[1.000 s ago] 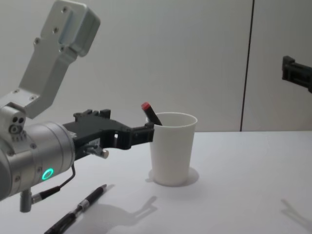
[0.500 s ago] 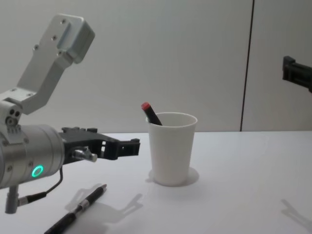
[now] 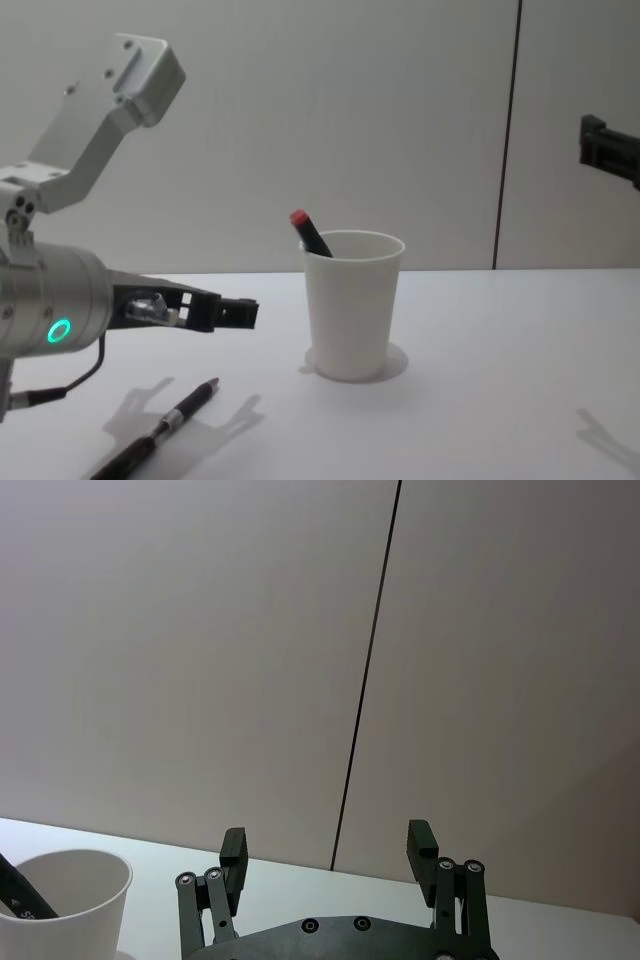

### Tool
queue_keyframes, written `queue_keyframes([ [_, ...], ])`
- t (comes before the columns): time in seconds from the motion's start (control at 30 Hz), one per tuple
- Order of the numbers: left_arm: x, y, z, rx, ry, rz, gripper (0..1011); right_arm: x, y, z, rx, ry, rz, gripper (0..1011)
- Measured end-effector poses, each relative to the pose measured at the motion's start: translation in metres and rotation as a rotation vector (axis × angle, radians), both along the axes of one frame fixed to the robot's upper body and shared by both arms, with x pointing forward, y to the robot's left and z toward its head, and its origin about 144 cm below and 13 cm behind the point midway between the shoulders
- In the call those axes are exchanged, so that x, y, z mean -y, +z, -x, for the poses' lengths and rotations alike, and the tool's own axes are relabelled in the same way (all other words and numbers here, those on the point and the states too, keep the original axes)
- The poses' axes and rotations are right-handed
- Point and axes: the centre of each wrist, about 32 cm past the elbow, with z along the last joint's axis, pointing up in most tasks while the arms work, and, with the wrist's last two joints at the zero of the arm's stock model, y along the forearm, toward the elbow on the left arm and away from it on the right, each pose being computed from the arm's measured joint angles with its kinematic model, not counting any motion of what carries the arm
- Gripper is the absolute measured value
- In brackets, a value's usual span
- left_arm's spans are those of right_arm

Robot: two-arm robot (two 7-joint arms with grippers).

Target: Place the pen into the pen holder.

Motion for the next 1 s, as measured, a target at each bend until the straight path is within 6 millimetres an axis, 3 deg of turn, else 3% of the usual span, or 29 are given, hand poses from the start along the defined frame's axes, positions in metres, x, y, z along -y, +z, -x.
queue_keyframes([
  [0.6, 0.007, 0.02, 0.001, -0.161, 0.091, -0.081, 1000, 0.0, 0.0, 0.0, 0.0, 0.0, 0.0, 1001],
  [1.0, 0.0, 0.027, 0.007, -0.259, 0.084, -0.072, 1000, 0.0, 0.0, 0.0, 0.0, 0.0, 0.0, 1002],
])
